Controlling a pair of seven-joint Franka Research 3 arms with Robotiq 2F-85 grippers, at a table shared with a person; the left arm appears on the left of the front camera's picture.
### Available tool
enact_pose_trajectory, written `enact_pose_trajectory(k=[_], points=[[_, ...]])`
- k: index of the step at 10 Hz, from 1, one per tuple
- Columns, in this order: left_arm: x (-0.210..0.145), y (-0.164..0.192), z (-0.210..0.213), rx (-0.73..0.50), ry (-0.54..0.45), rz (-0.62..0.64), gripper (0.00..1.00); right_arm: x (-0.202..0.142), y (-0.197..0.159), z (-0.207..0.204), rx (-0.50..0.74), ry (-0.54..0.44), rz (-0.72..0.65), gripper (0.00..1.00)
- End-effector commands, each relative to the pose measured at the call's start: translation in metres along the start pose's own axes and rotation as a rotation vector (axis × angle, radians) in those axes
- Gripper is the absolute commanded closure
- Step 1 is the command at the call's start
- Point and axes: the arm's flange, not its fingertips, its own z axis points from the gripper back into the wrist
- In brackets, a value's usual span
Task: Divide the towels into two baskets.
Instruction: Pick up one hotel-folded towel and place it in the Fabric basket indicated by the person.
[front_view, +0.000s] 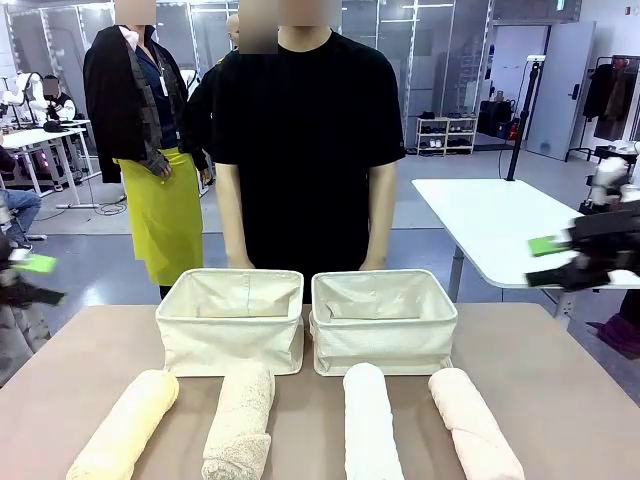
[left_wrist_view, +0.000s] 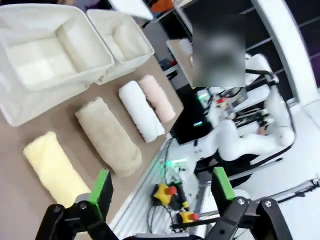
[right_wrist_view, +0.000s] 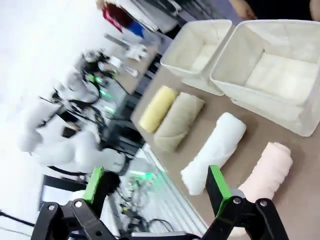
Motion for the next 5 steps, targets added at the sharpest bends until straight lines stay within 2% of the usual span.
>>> enact_pose_trajectory(k=[1,3,5], points=[[-0.012,0.027,0.048,-0.050,-0.090,0.032,0.00,-0.021,-0.024,0.055,0.022,-0.118,-0.085,0.00],[-0.042,0.037,0.100,-0.022,-0.210,0.041,0.00,-0.047,-0.030,0.106,0.015,-0.182,-0.108,0.00],[-0.064,0.042,0.137,0.012,-0.333,0.074,0.00,-0.071,-0.036,0.149,0.012,-0.308,-0.135,0.00]])
